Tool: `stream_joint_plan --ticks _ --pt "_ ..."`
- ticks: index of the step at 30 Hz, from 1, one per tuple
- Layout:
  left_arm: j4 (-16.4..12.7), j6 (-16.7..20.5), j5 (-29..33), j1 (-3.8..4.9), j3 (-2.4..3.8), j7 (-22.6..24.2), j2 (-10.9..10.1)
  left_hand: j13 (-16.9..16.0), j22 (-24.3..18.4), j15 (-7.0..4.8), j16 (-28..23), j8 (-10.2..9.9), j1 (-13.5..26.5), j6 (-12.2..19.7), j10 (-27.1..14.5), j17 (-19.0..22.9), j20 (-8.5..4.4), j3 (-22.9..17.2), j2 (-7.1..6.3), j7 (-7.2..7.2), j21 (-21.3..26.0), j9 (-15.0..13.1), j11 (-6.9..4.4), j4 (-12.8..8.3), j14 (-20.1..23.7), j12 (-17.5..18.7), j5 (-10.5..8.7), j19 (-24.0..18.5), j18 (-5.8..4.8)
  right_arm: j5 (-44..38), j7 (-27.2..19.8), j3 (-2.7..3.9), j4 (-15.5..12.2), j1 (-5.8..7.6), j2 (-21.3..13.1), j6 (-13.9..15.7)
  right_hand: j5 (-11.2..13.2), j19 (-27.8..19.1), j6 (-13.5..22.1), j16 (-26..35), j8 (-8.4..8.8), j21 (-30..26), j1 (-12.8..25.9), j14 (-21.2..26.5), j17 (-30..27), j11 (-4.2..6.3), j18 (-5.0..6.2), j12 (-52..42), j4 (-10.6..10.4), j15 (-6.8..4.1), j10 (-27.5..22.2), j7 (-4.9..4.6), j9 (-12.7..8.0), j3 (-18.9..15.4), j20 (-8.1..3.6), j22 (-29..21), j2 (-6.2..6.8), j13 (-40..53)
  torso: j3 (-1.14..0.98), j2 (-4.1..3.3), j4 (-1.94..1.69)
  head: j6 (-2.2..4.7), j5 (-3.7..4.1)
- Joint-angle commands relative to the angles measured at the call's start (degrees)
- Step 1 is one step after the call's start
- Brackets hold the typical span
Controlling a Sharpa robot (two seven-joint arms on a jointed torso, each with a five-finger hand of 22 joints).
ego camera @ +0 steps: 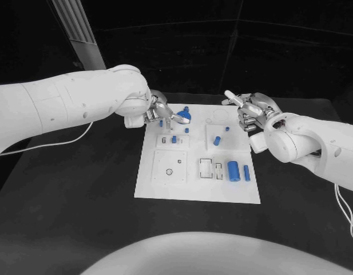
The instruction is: Assemble the parts on the task board
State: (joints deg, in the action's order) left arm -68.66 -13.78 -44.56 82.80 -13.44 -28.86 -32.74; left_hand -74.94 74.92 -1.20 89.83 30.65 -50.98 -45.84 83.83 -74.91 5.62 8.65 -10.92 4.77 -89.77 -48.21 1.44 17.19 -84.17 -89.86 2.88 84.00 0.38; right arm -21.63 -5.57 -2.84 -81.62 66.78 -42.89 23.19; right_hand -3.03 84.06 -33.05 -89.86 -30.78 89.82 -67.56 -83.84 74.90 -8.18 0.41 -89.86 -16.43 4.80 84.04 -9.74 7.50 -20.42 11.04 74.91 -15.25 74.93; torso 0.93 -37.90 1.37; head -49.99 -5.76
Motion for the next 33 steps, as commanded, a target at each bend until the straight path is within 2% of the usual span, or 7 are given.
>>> stream_joint_plan --ticks 1,5,10,15,19,25,33 --pt "-0.8 2.7 -0.9 1.95 0.07 5.1 -0.9 -15.1 15.1 -0.35 0.2 0.1 -1.2 2.0 6.2 -15.1 -0.59 -1.1 1.52 0.14 -0.2 -0.4 -0.18 -0.1 -5.8 -0.1 -0.09 6.0 -0.38 -0.1 -0.4 0.03 0.1 0.09 0.1 -0.2 -0.3 5.9 0.0 -0.1 -0.34 0.2 -0.5 -6.2 15.1 0.15 -0.41 -0.1 -0.2 -0.22 6.0 -2.55 -0.1 0.2 -0.26 15.1 -0.13 15.1 0.01 0.01 0.08 -0.01 -0.41" --pt "-0.1 0.9 -0.9 3.96 0.07 4.9 -1.6 -15.1 15.1 -0.17 0.2 0.4 -2.2 3.8 6.2 -15.1 -0.58 -2.7 5.08 0.44 -0.2 -1.0 0.08 -0.2 -5.8 -0.1 -0.16 6.0 -0.38 -0.1 -0.3 0.02 0.1 0.08 0.2 -0.2 -0.3 5.9 0.0 -0.1 -0.34 0.2 -0.5 -6.2 15.1 0.15 -0.41 -0.1 -0.2 -0.22 6.0 -2.55 -0.1 0.2 -0.26 15.1 -0.13 15.1 -0.07 -0.05 0.11 0.26 -0.83" --pt "1.7 -0.5 -0.9 4.97 0.06 4.7 -1.7 -15.1 15.1 -0.03 0.2 1.6 -3.8 3.9 6.2 -15.1 -0.4 -4.2 9.13 0.51 -0.2 -1.7 0.22 -0.4 -5.8 -0.1 0.08 6.0 -0.38 -0.1 -0.3 0.02 0.1 0.08 0.2 -0.2 -0.3 5.9 0.0 -0.1 -0.34 0.2 -0.5 -6.2 15.1 0.15 -0.41 -0.1 -0.2 -0.22 6.0 -2.55 -0.1 0.2 -0.26 15.1 -0.13 15.1 0.0 -0.13 0.11 1.09 -1.27" --pt "4.2 -2.5 -0.9 5.24 0.06 3.9 -1.0 -15.1 15.1 0.06 0.2 2.8 -6.7 3.9 6.2 -15.1 -0.18 -4.2 10.7 0.4 -0.2 -1.9 0.17 -0.4 -5.8 -0.1 4.69 6.0 -0.38 -0.1 -0.2 0.02 0.1 0.08 0.2 -0.2 -0.3 5.9 0.0 -0.1 -0.34 0.2 -0.5 -6.2 15.1 0.15 -0.41 -0.1 -0.2 -0.22 6.0 -2.55 -0.1 0.2 -0.26 15.1 -0.13 15.1 0.0 -0.12 0.15 1.4 -1.59" --pt "6.6 -5.2 -0.9 5.06 0.06 2.0 0.1 -15.1 15.1 0.07 0.2 2.9 -7.9 4.2 6.2 -15.1 -0.14 -3.8 11.36 0.41 -0.2 -1.6 0.17 -0.5 -5.8 -0.1 7.21 6.0 -0.38 -0.1 -0.3 0.02 0.1 0.08 0.3 -0.2 -0.3 5.9 0.0 -0.1 -0.34 0.2 -0.5 -6.2 15.1 0.15 -0.41 -0.1 -0.2 -0.22 6.0 -2.55 -0.1 0.2 -0.26 15.1 -0.13 15.1 0.0 -0.14 0.16 1.77 -1.85" --pt "10.3 -9.5 -1.0 3.69 0.06 -1.9 1.9 -15.1 15.1 0.09 0.2 2.9 -7.9 4.3 6.2 -15.1 -0.12 -3.6 11.65 0.44 -0.2 -1.4 0.2 -0.4 -5.8 -0.1 7.63 6.0 -0.38 -0.1 -0.3 0.02 0.0 0.08 0.4 -0.2 -0.3 5.9 0.0 -0.1 -0.34 0.2 -0.5 -6.2 15.1 0.15 -0.41 -0.1 -0.2 -0.22 6.0 -2.55 -0.1 0.2 -0.26 15.1 -0.13 15.1 -0.03 -0.05 0.13 2.19 -2.15" --pt "13.2 -11.0 -3.3 1.73 0.05 -2.5 3.8 -15.1 15.1 0.14 0.2 2.7 -7.3 4.6 6.2 -15.1 -0.09 -3.1 11.98 0.54 -0.2 -1.1 0.29 -0.4 -5.8 -0.1 7.73 6.0 -0.38 -0.1 -0.3 0.02 0.0 0.08 0.4 -0.1 -0.3 5.9 0.0 -0.1 -0.34 0.2 -0.5 -6.2 15.1 0.15 -0.41 -0.1 -0.2 -0.22 6.0 -2.55 -0.1 0.2 -0.26 15.1 -0.13 15.1 0.04 -0.08 0.25 2.58 -2.09"
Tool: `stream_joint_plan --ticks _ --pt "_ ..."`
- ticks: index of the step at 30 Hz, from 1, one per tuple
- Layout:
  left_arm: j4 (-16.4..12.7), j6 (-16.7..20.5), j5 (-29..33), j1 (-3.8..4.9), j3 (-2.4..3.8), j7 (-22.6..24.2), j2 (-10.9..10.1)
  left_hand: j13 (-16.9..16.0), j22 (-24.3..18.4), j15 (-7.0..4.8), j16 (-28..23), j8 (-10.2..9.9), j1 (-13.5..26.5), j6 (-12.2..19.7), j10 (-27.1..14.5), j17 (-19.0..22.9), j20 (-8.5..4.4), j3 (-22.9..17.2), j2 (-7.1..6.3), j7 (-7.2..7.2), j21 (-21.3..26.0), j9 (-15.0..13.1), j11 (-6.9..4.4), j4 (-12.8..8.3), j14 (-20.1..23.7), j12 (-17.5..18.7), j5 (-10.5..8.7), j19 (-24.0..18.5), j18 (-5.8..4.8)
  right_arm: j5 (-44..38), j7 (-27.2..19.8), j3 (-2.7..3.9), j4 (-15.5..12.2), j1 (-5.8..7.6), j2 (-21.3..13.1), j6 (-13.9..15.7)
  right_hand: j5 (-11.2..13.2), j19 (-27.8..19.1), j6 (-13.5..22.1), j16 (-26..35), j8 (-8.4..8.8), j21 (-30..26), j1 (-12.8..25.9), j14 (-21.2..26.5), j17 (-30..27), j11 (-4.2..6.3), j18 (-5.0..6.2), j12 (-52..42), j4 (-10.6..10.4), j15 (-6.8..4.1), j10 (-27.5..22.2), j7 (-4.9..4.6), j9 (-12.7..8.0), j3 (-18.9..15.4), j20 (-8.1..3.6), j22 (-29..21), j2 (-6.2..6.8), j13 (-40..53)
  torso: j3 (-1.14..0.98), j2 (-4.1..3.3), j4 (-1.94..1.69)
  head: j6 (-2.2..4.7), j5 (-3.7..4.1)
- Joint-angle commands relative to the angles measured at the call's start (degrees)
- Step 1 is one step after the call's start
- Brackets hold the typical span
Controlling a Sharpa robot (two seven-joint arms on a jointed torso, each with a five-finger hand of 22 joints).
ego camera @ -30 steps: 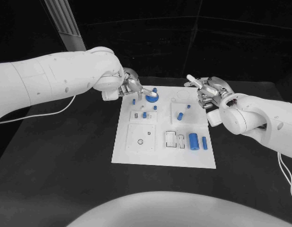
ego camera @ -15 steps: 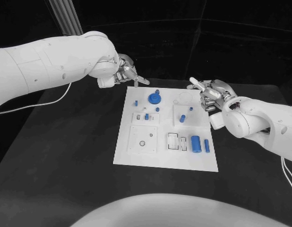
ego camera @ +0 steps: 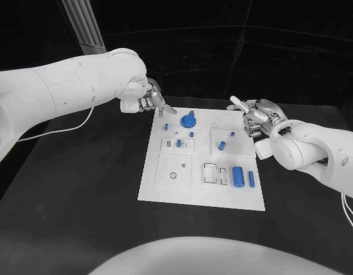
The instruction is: Assemble the parts on the task board
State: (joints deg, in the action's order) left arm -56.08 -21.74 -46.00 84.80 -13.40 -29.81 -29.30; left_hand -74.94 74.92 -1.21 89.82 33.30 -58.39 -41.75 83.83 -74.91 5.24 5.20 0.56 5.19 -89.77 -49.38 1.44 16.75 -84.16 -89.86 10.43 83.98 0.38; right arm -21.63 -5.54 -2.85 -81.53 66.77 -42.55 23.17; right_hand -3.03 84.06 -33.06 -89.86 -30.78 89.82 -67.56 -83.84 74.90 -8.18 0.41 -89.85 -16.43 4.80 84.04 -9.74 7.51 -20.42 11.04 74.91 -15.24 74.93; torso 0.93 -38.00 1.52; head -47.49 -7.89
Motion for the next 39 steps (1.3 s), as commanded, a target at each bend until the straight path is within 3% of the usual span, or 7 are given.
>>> stream_joint_plan --ticks 1,10,22,39 --pt "0.8 -3.1 -2.0 -0.4 0.02 -1.6 0.5 -15.1 15.1 0.15 0.2 0.0 0.1 0.5 6.2 -15.1 0.3 0.4 0.5 0.12 -0.2 0.1 0.29 0.1 -5.8 -0.1 0.19 6.0 -0.38 -0.1 -0.4 0.03 -0.1 0.1 0.0 -0.1 -0.3 5.9 0.0 -0.1 -0.34 0.2 -0.5 -6.2 15.1 0.15 -0.41 -0.1 -0.2 -0.22 6.0 -2.55 -0.1 0.2 -0.26 15.1 -0.13 15.1 0.04 0.01 0.11 0.15 0.05" --pt "3.0 -3.6 -2.4 -1.96 0.02 -1.3 2.3 -15.1 15.1 0.21 0.2 -0.3 0.5 0.7 6.2 -15.1 0.34 0.9 0.59 0.22 -0.2 0.4 0.39 0.1 -5.8 -0.1 0.17 6.0 -0.38 -0.1 -0.3 0.03 -0.2 0.1 0.0 0.0 -0.3 5.9 0.0 -0.1 -0.34 0.2 -0.5 -6.2 15.1 0.15 -0.41 -0.1 -0.2 -0.22 6.0 -2.55 -0.1 0.2 -0.26 15.1 -0.13 15.1 -0.05 -0.03 -0.02 0.13 0.25" --pt "5.4 -2.8 -2.4 -2.67 0.02 -1.4 4.0 -15.1 15.1 0.32 0.2 -0.5 0.7 0.9 6.2 -15.1 0.42 1.3 0.96 0.34 -0.2 0.9 0.51 0.0 -5.8 -0.1 0.02 6.0 -0.38 -0.1 -0.3 0.03 -0.2 0.1 0.1 0.0 -0.3 5.9 0.0 -0.1 -0.34 0.2 -0.5 -6.2 15.1 0.15 -0.41 -0.1 -0.2 -0.22 6.0 -2.55 -0.1 0.2 -0.26 15.1 -0.13 15.1 0.01 0.01 0.0 -0.12 0.39" --pt "9.0 -1.9 -2.4 -3.95 0.03 -1.5 6.1 -15.1 15.1 0.62 0.2 -1.2 -0.9 1.4 6.2 -15.1 0.7 1.7 2.73 0.67 -0.2 2.2 0.84 -0.1 -5.8 -0.1 -0.01 6.0 -0.38 -0.1 -0.4 0.03 -0.3 0.1 0.2 0.0 -0.3 5.9 0.0 -0.1 -0.34 0.2 -0.5 -6.2 15.1 0.15 -0.41 -0.1 -0.2 -0.22 6.0 -2.55 -0.1 0.2 -0.26 15.1 -0.13 15.1 -0.02 0.02 0.0 -0.24 0.62"
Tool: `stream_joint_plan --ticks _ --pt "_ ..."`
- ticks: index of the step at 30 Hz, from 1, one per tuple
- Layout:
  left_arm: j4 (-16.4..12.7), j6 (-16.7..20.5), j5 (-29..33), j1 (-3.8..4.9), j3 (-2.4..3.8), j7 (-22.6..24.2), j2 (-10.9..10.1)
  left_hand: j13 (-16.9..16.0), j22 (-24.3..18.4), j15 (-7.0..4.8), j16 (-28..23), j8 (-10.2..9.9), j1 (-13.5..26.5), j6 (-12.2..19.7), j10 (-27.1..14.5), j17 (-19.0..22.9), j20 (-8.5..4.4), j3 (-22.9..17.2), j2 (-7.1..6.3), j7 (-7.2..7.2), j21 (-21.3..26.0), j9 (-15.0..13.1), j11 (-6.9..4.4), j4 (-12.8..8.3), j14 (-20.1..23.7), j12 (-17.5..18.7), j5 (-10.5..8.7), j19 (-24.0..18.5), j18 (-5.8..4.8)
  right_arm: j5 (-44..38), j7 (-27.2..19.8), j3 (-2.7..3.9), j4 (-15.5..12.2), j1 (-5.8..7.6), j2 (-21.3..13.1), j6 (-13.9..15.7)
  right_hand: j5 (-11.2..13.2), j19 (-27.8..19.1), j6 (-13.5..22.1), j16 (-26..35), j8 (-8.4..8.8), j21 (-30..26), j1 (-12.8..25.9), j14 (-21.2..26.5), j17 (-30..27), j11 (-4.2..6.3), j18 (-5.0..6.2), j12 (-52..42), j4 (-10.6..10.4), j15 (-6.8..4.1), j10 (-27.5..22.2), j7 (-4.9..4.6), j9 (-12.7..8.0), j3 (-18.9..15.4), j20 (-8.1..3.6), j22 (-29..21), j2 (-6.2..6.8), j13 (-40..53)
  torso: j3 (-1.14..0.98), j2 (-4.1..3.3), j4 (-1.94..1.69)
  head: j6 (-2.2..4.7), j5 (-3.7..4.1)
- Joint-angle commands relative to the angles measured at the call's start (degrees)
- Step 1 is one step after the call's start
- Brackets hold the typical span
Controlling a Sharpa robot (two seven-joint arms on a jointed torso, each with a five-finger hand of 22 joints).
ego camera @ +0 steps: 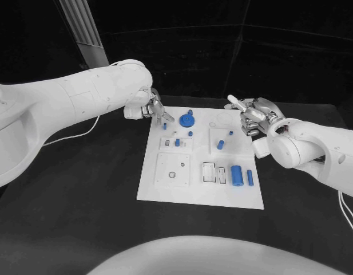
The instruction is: Assemble the parts on the task board
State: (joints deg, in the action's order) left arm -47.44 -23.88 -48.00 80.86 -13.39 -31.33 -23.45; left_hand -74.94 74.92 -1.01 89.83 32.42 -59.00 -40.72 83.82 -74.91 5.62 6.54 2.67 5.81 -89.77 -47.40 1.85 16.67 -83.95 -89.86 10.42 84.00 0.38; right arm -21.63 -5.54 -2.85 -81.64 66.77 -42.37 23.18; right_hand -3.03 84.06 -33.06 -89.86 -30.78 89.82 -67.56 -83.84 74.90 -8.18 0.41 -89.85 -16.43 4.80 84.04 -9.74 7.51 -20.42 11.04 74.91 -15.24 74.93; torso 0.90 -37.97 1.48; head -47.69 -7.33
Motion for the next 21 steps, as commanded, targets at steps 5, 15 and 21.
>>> stream_joint_plan --ticks 5,15,21 --pt "0.9 0.1 -0.4 -0.24 0.02 0.1 0.6 -15.1 15.1 0.54 0.2 -0.5 -1.8 0.4 6.2 -15.1 0.45 0.4 1.3 0.13 -0.2 0.8 0.52 0.0 -6.0 -0.1 0.32 6.0 -0.38 -0.1 -0.4 0.03 -0.2 0.09 0.1 0.0 -0.3 5.9 0.0 -0.1 -0.34 0.2 -0.5 -6.2 15.1 0.15 -0.41 -0.1 -0.2 -0.22 6.0 -2.55 -0.1 0.2 -0.26 15.1 -0.13 15.1 0.0 -0.02 0.06 -0.1 0.09" --pt "1.5 -0.2 -0.4 -0.61 0.02 -0.3 1.4 -15.1 15.1 0.55 0.2 -0.8 -7.5 0.1 6.2 -15.1 0.57 0.0 2.49 0.01 -0.2 2.5 0.46 -0.1 -6.0 -0.1 6.71 6.0 -0.38 -0.1 -0.4 0.03 -0.1 0.09 0.2 -0.1 -0.3 5.9 0.0 -0.1 -0.34 0.2 -0.5 -6.2 15.1 0.15 -0.41 -0.1 -0.2 -0.22 6.0 -2.55 -0.1 0.2 -0.26 15.1 -0.13 15.1 0.02 -0.01 -0.02 -0.3 0.17" --pt "1.7 -0.3 -0.4 -0.67 0.02 -0.5 1.5 -15.1 15.1 0.53 0.2 -0.9 -9.1 0.1 6.2 -15.1 0.55 -0.1 2.43 -0.01 -0.2 3.1 0.43 -0.1 -6.0 -0.1 10.27 6.0 -0.38 -0.1 -0.3 0.03 -0.1 0.09 0.3 -0.1 -0.3 5.9 0.1 -0.1 -0.35 0.2 -0.6 -6.2 15.1 0.15 -0.41 -0.1 -0.1 -0.22 6.0 -2.56 -0.2 0.2 -0.27 15.1 -0.26 15.1 0.01 0.01 -0.02 -0.38 0.18"
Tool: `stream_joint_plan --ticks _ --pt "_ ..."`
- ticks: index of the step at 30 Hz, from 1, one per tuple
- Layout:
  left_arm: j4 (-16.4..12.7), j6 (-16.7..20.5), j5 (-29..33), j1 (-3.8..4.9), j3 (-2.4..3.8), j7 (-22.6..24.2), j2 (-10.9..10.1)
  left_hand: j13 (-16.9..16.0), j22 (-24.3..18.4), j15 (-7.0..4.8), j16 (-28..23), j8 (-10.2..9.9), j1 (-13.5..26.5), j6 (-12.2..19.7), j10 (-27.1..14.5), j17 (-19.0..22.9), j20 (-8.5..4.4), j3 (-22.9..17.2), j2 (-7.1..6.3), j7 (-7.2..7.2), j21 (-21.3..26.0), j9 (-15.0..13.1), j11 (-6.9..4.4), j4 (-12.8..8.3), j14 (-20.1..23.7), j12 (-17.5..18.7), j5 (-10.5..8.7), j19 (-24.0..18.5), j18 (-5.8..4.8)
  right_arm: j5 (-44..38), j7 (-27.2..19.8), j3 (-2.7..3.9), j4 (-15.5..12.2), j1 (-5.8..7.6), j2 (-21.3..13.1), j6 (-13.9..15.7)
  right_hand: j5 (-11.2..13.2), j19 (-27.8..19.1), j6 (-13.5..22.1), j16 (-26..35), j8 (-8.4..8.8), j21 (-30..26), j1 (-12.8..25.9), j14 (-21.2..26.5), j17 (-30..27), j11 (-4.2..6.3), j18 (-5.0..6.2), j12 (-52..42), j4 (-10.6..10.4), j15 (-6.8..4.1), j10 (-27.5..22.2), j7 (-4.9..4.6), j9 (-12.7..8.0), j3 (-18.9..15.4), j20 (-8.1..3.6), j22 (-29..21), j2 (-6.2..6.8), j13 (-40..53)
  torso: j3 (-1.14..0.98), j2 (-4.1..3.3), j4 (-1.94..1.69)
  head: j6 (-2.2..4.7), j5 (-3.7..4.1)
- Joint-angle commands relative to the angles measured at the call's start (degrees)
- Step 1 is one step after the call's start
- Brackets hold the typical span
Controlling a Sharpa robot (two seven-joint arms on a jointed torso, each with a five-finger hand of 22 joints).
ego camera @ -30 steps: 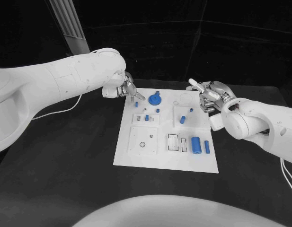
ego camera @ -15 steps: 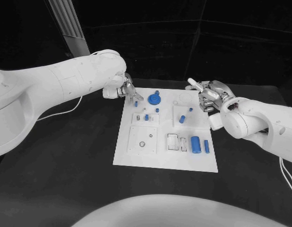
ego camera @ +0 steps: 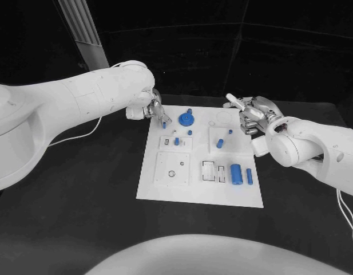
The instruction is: Assemble the parts on the task board
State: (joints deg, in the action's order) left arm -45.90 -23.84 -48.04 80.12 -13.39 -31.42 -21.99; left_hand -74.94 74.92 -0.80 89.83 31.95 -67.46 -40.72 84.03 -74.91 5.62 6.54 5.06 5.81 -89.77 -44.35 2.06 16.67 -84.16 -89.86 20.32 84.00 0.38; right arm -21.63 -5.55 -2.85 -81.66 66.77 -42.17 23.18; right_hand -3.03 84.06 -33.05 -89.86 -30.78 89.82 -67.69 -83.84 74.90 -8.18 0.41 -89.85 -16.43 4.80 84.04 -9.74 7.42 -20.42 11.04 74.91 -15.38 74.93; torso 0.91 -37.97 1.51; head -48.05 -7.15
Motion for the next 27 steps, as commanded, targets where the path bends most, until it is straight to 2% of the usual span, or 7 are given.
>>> stream_joint_plan --ticks 1,13,21,27 --pt "0.2 -0.4 -0.4 0.06 0.02 -0.4 0.1 -15.1 15.1 0.32 0.2 -0.4 -0.7 0.1 6.0 -15.1 0.55 -0.1 0.05 0.0 -0.2 0.1 0.22 -0.1 -5.8 -0.1 0.47 6.0 -0.38 -0.1 -0.3 0.03 -0.1 0.09 0.1 -0.1 -0.3 5.9 0.1 -0.1 -0.35 0.2 -0.4 -6.2 15.1 0.15 -0.41 -0.1 -0.1 -0.22 6.0 -2.55 -0.1 0.2 -0.27 15.1 -0.13 15.1 0.0 0.01 -0.04 -0.01 0.03" --pt "0.4 -0.9 -0.4 -0.04 0.02 -0.2 0.3 -15.1 15.1 0.32 0.2 -0.4 -1.1 0.0 6.0 -15.1 0.55 -0.2 0.34 -0.03 -0.2 0.3 0.21 -0.1 -5.8 -0.1 1.04 6.0 -0.38 -0.1 -0.3 0.04 -0.1 0.1 0.1 -0.1 -0.3 5.9 0.1 -0.1 -0.35 0.2 -0.4 -6.2 15.1 0.15 -0.41 -0.1 -0.1 -0.22 6.0 -2.55 -0.1 0.2 -0.27 15.1 -0.13 15.1 0.0 0.01 -0.01 -0.11 0.23" --pt "0.1 -1.2 -0.4 -0.11 0.02 0.2 0.4 -15.1 15.1 0.24 0.2 -0.5 -2.3 -0.4 6.0 -15.1 0.53 -1.2 1.55 -0.28 -0.2 0.9 0.0 -0.1 -5.8 -0.1 1.36 6.0 -0.38 -0.1 -0.3 0.04 -0.1 0.1 0.1 -0.1 -0.3 5.9 0.1 -0.1 -0.36 0.2 -0.4 -6.2 15.1 0.15 -0.41 -0.1 -0.1 -0.22 6.0 -2.56 -0.1 0.3 -0.27 15.1 -0.17 15.1 0.01 -0.01 -0.05 -0.13 0.29" --pt "0.2 -1.7 -0.4 -0.13 0.02 -0.1 0.4 -15.1 15.1 0.19 0.2 -0.5 -2.8 -0.6 6.0 -15.1 0.5 -1.6 1.94 -0.38 -0.2 1.1 -0.09 0.0 -5.8 -0.1 1.4 6.0 -0.38 -0.1 -0.2 0.04 -0.2 0.1 0.1 0.0 -0.3 5.9 0.1 -0.1 -0.36 0.2 -0.4 -6.2 15.1 0.15 -0.41 -0.1 -0.1 -0.22 6.0 -2.56 -0.1 0.3 -0.27 15.1 -0.17 15.1 0.01 -0.03 -0.02 -0.36 0.42"
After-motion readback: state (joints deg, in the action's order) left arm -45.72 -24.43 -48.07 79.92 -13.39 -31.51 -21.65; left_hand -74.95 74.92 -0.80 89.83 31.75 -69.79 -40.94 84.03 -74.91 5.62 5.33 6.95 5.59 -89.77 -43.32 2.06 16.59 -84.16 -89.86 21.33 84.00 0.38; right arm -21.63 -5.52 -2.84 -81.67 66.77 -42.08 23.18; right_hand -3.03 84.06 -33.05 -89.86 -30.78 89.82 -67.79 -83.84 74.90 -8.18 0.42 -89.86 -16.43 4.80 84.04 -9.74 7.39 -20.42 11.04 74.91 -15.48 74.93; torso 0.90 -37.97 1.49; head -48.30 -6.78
